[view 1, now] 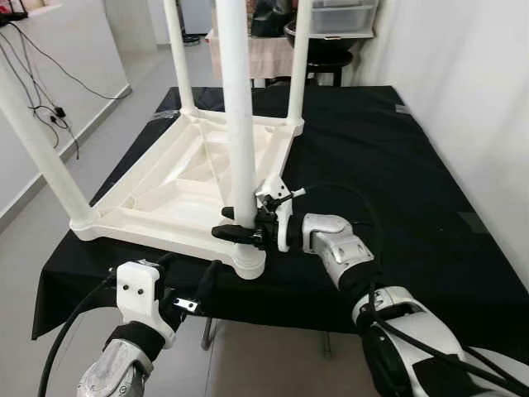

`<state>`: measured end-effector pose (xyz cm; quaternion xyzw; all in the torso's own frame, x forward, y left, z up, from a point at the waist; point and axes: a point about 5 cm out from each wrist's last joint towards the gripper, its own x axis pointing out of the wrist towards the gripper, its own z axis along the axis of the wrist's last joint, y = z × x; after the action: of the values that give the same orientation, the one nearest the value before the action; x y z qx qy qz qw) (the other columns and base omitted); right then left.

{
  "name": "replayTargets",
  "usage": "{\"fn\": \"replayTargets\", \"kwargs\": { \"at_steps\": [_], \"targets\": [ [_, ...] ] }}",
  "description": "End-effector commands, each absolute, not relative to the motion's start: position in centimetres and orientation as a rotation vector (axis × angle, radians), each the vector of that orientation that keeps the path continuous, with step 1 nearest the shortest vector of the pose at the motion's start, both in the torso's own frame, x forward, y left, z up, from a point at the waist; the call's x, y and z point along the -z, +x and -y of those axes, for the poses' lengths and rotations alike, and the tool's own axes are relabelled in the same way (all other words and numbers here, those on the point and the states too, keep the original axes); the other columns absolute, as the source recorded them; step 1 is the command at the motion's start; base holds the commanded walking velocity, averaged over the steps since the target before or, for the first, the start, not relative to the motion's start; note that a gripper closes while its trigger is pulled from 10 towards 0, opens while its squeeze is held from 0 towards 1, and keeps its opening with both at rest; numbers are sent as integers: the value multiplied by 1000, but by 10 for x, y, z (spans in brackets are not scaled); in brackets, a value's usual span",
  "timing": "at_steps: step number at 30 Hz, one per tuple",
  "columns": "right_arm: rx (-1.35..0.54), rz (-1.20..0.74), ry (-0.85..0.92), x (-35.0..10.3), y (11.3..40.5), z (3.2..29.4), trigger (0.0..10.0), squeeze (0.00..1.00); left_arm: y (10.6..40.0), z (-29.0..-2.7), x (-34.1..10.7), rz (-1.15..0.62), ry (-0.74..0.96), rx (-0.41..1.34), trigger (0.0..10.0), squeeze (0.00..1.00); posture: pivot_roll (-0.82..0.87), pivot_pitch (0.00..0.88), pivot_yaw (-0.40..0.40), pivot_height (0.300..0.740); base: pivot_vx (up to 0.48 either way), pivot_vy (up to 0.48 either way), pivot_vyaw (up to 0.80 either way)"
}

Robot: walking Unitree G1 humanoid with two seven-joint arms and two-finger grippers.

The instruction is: Building children table

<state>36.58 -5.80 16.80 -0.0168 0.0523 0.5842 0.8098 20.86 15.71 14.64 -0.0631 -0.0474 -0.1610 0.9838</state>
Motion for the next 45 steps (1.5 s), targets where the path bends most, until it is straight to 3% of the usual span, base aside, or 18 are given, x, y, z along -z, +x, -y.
{"fn": "replayTargets", "kwargs": {
  "at_steps": [1,5,8,9,10,12,14,20,21,24,25,29,32,33,34,35,42,45],
  "targets": [
    [-1296,-105,-8,-173,366,54,0,0,207,-156,-145,90,-124,318,10000,0,71,61,-22,740,0,0,0],
    [-1293,-108,-31,-172,366,60,0,0,207,-156,-145,90,-125,319,10000,0,65,65,-22,740,0,0,0],
    [-1146,-171,-87,-156,364,79,0,0,205,-157,-147,93,-127,320,10000,0,47,96,-34,740,0,0,0],
    [-722,-139,-40,-144,362,81,0,0,205,-159,-148,95,-128,320,10000,0,34,99,-47,740,0,0,0],
    [-722,-139,-40,-144,362,81,0,0,205,-159,-148,95,-128,320,10000,0,34,99,-47,740,0,0,0],
    [-577,-150,-26,-128,318,55,0,0,207,-162,-148,93,-121,316,10000,0,14,93,5,740,0,0,0],
    [-607,-118,-56,-131,311,46,0,0,207,-162,-147,90,-115,314,10000,0,14,93,5,740,0,0,0],
    [-638,-156,-74,-125,336,33,0,0,210,-162,-147,87,-124,326,10000,0,39,78,-2,740,0,0,0],
    [-642,-163,-76,-125,337,28,10000,0,210,-162,-147,89,-122,318,10000,0,45,76,-1,740,0,0,0],
    [-668,-154,-59,-126,337,24,10000,0,210,-162,-147,90,-121,311,10000,0,45,74,0,740,0,0,0],
    [-762,-128,-11,-134,336,19,10000,1000,211,-163,-146,91,-120,305,10000,0,45,69,2,740,0,0,0],
    [-810,-106,29,-140,339,19,10000,1000,211,-163,-146,90,-121,308,10000,0,43,65,3,740,0,0,0],
    [-986,-49,77,-166,340,25,10000,1000,212,-162,-145,86,-125,316,10000,0,41,55,5,740,0,0,0],
    [-1076,-52,50,-168,337,26,10000,800,212,-162,-145,86,-126,317,10000,0,41,53,3,740,0,0,0],
    [-1076,-52,50,-168,337,26,10000,800,212,-162,-145,86,-126,317,10000,0,41,53,3,740,0,0,0],
    [-1173,-42,-9,-169,334,27,10000,0,212,-162,-145,86,-126,317,10000,0,42,53,2,740,0,0,0],
    [-1380,-93,-84,-164,342,34,10000,0,213,-162,-144,85,-124,317,10000,0,52,46,1,740,0,0,0],
    [-1320,-131,-12,-171,356,37,10000,0,213,-161,-144,85,-125,318,10000,0,56,44,-1,740,0,0,0]
  ]
}}
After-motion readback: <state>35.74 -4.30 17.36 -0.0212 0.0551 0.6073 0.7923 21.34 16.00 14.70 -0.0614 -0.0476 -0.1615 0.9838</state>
